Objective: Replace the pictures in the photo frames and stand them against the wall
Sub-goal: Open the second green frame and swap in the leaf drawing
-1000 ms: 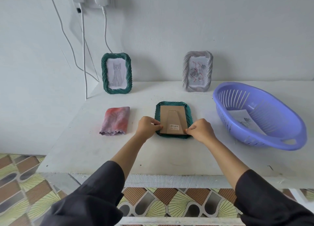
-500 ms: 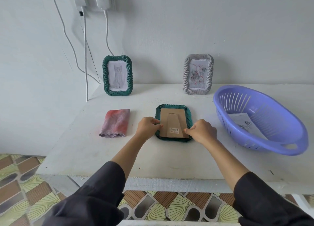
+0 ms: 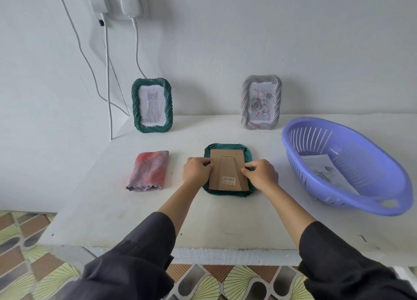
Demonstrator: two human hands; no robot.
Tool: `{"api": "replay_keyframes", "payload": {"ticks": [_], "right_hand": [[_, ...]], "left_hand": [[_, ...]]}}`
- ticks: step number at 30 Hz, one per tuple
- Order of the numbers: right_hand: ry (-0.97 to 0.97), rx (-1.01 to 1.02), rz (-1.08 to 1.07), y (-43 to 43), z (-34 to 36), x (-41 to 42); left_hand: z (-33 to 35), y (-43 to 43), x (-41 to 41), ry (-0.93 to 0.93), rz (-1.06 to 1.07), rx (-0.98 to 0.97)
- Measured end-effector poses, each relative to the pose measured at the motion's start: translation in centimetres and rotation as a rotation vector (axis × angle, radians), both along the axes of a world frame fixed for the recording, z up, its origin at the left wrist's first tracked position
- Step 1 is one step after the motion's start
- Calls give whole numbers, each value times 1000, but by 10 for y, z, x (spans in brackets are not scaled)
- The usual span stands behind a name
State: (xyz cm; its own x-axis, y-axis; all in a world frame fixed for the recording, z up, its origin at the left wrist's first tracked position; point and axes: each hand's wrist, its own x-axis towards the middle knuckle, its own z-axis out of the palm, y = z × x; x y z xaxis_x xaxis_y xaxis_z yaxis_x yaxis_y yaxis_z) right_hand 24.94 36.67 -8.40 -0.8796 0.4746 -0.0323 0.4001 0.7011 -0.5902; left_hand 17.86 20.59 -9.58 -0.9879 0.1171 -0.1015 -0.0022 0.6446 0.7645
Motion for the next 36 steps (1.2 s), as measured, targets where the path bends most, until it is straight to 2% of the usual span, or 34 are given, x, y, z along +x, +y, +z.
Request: {"api": "replay_keyframes", "payload": {"ticks": [6,9,25,30,33,36], "right_hand": [[35,-19,9,0,-2,-1],[41,-19,2,1,-3,-1],[14,51,-34,-3,-5,-7],[3,14,-19,0,-1,-1],[37,-6,93,7,12,9],[-79,-27,314,15,23,20]], "left_hand": [[0,1,-1,-66,32,171],[0,1,-2,-81,36,194],[0,1,-4,-19,21,86],[2,-3,-4,14,17,66],[7,-13,-6,2,-73,57],[15,-25,-5,91,-289,-109]]}}
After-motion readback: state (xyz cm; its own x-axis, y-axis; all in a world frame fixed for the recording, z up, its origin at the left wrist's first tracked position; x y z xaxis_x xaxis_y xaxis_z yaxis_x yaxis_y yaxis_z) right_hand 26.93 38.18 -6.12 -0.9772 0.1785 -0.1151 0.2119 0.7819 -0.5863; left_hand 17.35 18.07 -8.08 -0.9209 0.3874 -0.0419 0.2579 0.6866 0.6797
